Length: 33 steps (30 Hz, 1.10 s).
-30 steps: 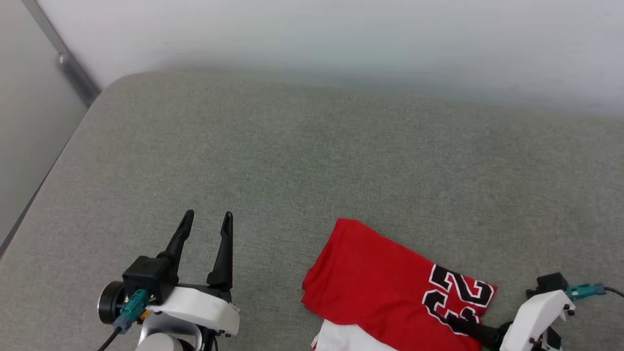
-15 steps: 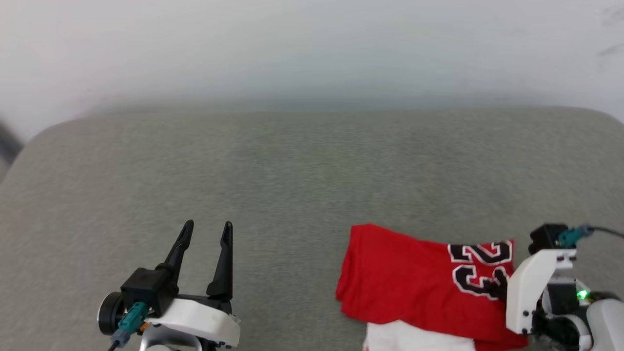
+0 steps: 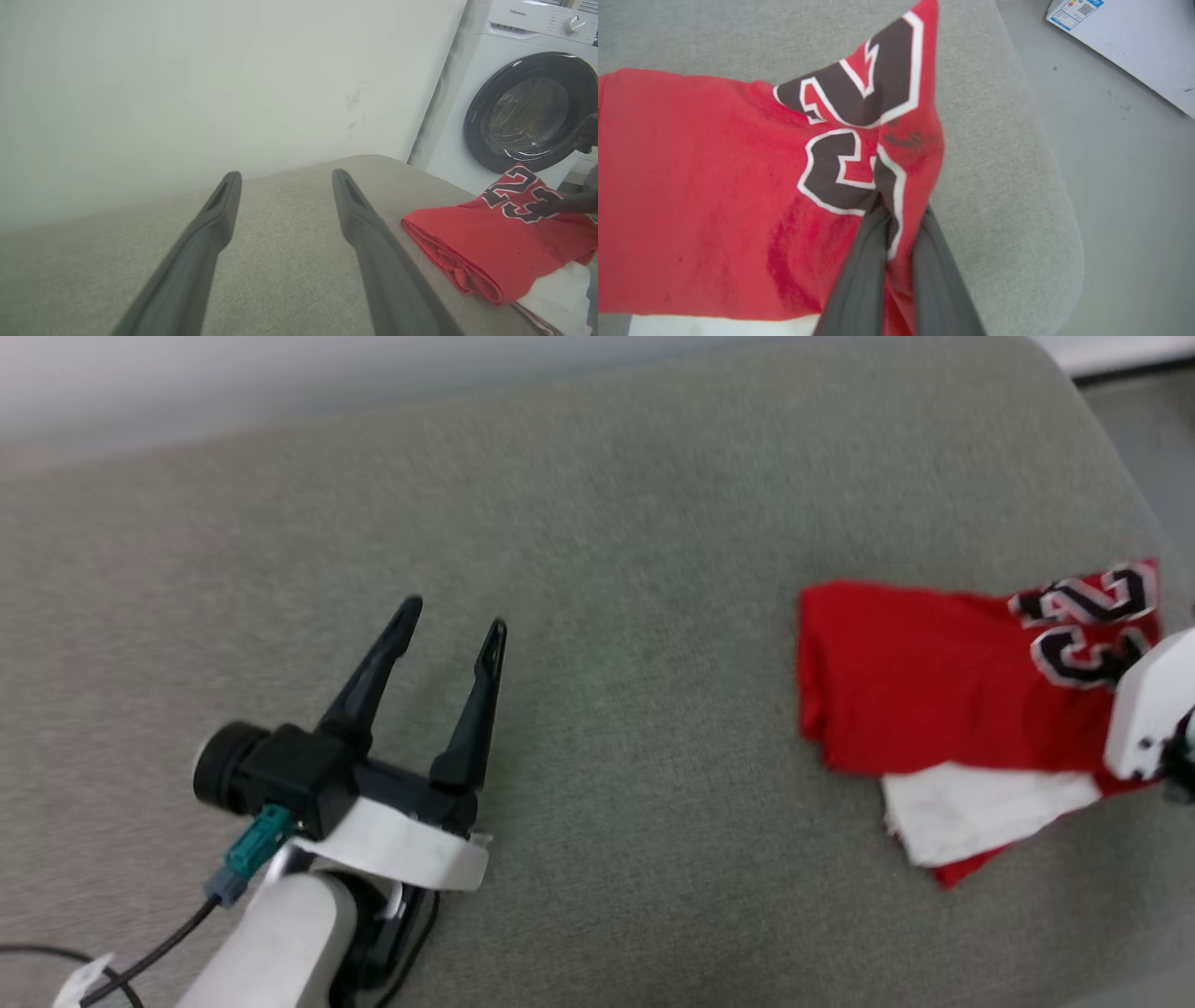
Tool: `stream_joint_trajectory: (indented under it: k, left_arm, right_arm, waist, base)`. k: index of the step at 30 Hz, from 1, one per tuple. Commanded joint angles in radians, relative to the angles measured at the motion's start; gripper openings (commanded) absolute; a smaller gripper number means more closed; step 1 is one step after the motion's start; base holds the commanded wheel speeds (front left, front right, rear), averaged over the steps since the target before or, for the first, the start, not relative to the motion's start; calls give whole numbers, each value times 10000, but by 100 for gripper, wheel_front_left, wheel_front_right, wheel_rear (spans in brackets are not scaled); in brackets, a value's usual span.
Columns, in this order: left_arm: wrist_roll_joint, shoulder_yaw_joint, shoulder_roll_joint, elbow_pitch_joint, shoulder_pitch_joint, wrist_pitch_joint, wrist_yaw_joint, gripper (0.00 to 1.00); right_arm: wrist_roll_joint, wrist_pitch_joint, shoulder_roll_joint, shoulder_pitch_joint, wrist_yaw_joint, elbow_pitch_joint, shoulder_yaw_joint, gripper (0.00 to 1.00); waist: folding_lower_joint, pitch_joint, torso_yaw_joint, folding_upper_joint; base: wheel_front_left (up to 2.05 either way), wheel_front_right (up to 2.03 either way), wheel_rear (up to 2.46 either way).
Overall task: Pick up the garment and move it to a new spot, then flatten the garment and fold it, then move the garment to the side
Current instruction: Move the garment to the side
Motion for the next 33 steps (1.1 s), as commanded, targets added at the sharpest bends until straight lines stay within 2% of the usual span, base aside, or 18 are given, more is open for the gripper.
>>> stream_joint_trajectory:
  k: [1, 11, 15, 16, 17, 18, 22, 27, 32, 33]
  left_arm:
    - [96, -5, 127, -109, -325, 85, -75, 100]
    - [507, -186, 461, -724, -1838, 644, -513, 100]
    - [552, -231, 530, -799, -2133, 722, -596, 100]
    - [569, -238, 565, -785, -2164, 738, -593, 100]
    - [581, -231, 577, -752, -2191, 745, -571, 100]
    - [577, -225, 569, -724, -2196, 745, -552, 100]
    - [546, -209, 601, -557, -2080, 611, -535, 100]
    - [377, -225, 491, -238, -1751, 424, -467, 100]
    - [68, -224, 142, 322, -1184, 127, -310, 100]
    - [-96, -175, -6, 544, -826, 31, -171, 100]
  right_arm:
    - [-93, -171, -47, -426, -11, 143, -221, 0]
    - [-1587, -2262, -138, -2259, -11, 1238, -2719, 0]
    - [-2314, -2990, 173, -2751, -11, 1680, -3715, 0]
    - [-2557, -3181, 240, -2832, -11, 1785, -3903, 15]
    - [-2768, -3346, 347, -2889, -11, 1912, -4126, 47]
    - [-2920, -3517, 507, -2954, -9, 2030, -4328, 100]
    - [-3716, -4214, 727, -3030, -13, 2311, -4793, 100]
    - [-3988, -4761, 903, -2830, -11, 2392, -5199, 100]
    - [-4115, -5078, 786, -2065, -11, 2217, -5247, 100]
    - [-4067, -5250, 847, -1612, -11, 2041, -5087, 100]
  waist:
    - [-1, 1429, -783, -1]
    - [-1, 3213, -591, -1]
    - [-1, 3554, -427, -1]
    - [-1, 3614, -379, -1]
    - [-1, 3645, -343, -1]
    - [-1, 3656, -315, -1]
    - [-1, 3508, -234, -1]
    - [-1, 2854, -192, -1]
    - [-1, 1619, -9, -1]
    - [-1, 1029, 93, -1]
  base:
    - [0, 0, 0]
    - [0, 0, 0]
    - [0, 0, 0]
    - [0, 0, 0]
    - [0, 0, 0]
    - [0, 0, 0]
    - [0, 0, 0]
    - [0, 0, 0]
    - [0, 0, 0]
    - [0, 0, 0]
